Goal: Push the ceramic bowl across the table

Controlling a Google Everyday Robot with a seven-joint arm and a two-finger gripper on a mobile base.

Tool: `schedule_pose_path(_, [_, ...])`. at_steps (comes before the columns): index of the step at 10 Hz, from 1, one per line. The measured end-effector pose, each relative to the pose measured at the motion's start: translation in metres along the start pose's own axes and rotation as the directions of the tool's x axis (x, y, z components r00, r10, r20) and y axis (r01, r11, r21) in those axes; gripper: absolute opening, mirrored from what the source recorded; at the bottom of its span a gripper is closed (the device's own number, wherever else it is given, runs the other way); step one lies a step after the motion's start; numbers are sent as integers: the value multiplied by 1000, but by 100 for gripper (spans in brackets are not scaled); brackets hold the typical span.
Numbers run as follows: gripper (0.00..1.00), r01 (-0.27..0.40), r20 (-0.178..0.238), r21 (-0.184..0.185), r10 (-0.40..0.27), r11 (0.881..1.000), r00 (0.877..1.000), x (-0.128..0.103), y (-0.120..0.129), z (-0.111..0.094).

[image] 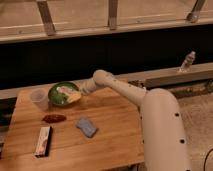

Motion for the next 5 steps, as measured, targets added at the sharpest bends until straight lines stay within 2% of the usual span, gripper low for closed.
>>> schedule_pose_path(2, [80,-1,-8,1,2,1000,1000,0,2,2])
schedule_pose_path(3, [80,-11,-21,14,12,1000,1000,4,2,0])
schedule_pose_path(5, [80,-48,-57,56,51,997,997,25,0,-13])
